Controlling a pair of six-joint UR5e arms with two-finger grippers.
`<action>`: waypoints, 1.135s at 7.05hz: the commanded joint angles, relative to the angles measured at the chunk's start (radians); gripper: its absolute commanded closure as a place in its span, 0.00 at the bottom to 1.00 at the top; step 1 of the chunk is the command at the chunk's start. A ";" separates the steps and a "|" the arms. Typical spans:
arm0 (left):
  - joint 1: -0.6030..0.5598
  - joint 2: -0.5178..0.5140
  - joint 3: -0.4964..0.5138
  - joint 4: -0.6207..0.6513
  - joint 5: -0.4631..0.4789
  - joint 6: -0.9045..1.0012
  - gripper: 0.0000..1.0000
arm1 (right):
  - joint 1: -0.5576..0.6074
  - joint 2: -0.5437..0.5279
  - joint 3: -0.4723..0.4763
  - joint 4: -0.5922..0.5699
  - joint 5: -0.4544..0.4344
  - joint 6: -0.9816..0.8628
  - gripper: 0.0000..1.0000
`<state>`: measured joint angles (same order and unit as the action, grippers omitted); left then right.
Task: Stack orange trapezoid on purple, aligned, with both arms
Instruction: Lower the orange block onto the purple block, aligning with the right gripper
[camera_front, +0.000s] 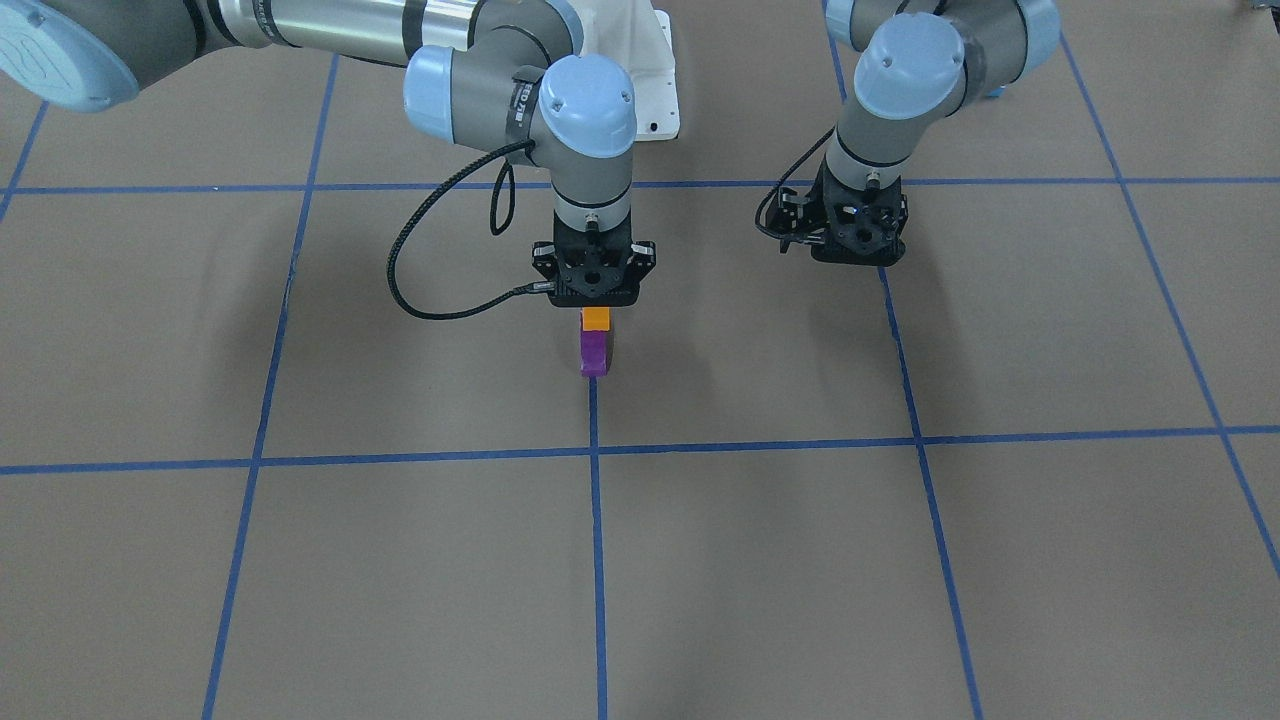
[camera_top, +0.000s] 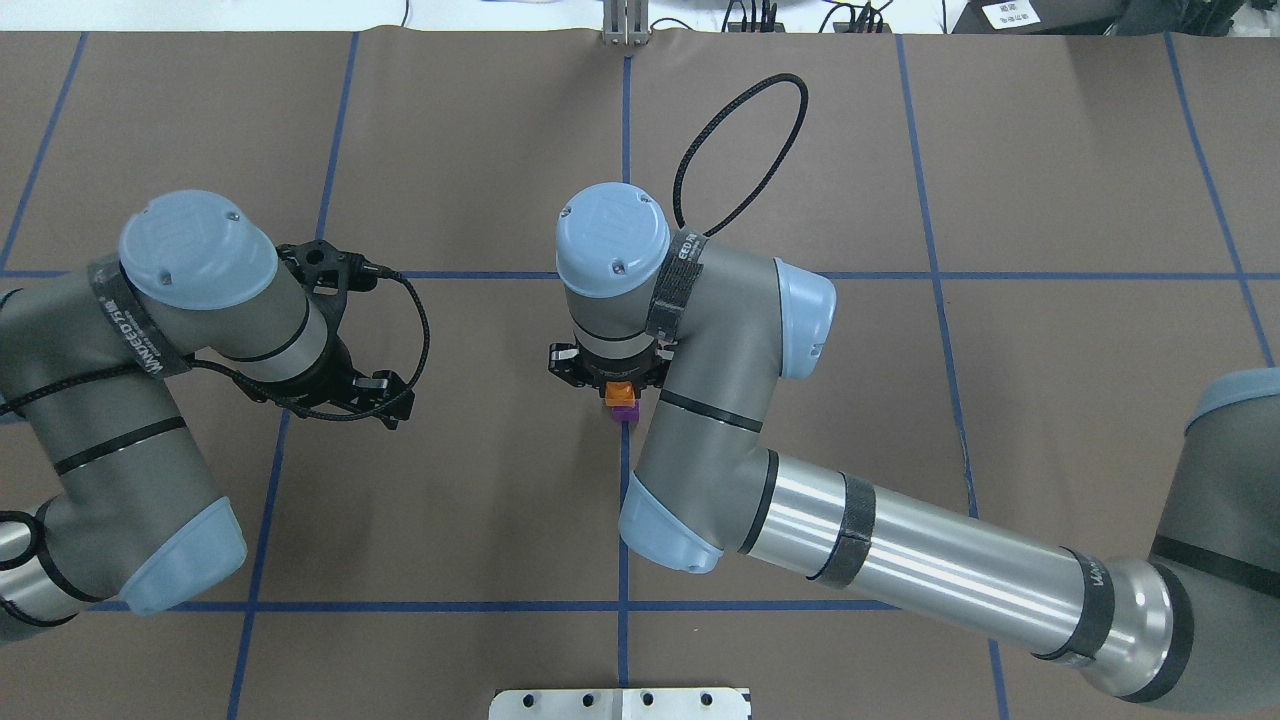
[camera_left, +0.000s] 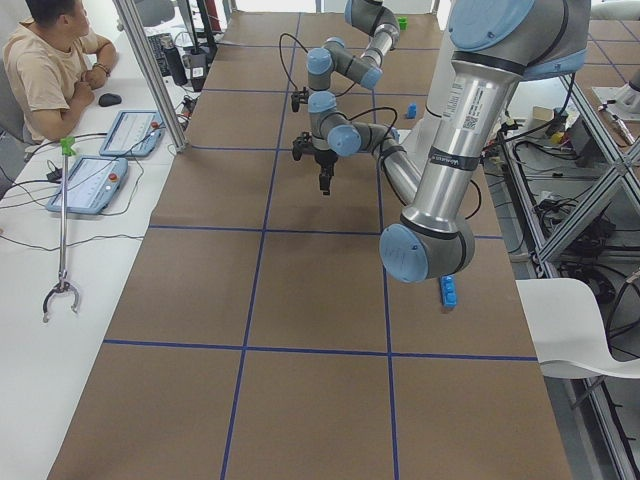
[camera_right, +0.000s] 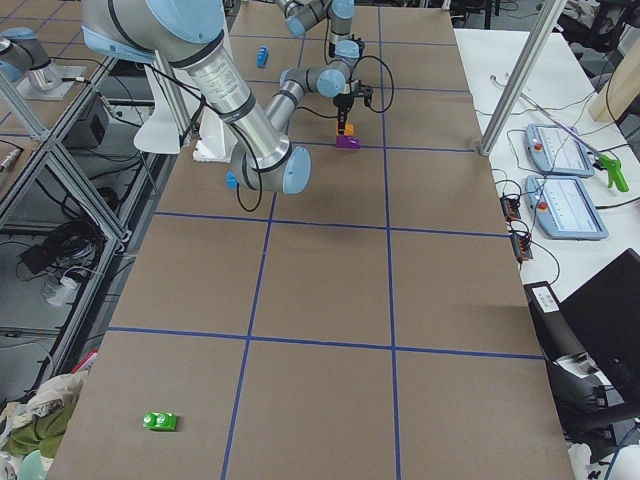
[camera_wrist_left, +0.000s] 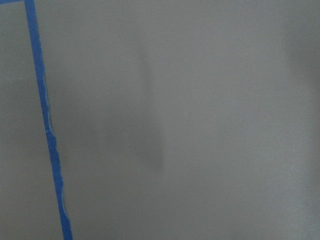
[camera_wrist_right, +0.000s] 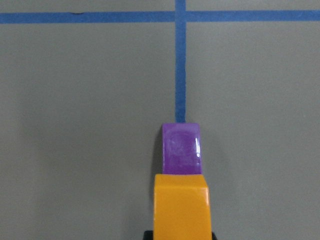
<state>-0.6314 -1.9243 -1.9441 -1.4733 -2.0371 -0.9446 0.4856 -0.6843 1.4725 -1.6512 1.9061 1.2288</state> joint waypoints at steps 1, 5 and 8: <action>-0.001 -0.002 -0.001 -0.001 0.000 -0.003 0.00 | 0.001 -0.001 -0.004 0.001 -0.001 -0.040 1.00; 0.001 -0.002 -0.001 -0.001 0.000 -0.003 0.00 | -0.013 -0.011 -0.006 0.002 -0.004 -0.045 1.00; 0.001 -0.004 -0.001 -0.001 0.000 -0.003 0.00 | -0.016 -0.011 -0.024 0.004 -0.006 -0.061 1.00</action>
<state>-0.6305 -1.9272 -1.9451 -1.4742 -2.0371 -0.9480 0.4705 -0.6946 1.4539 -1.6478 1.9009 1.1739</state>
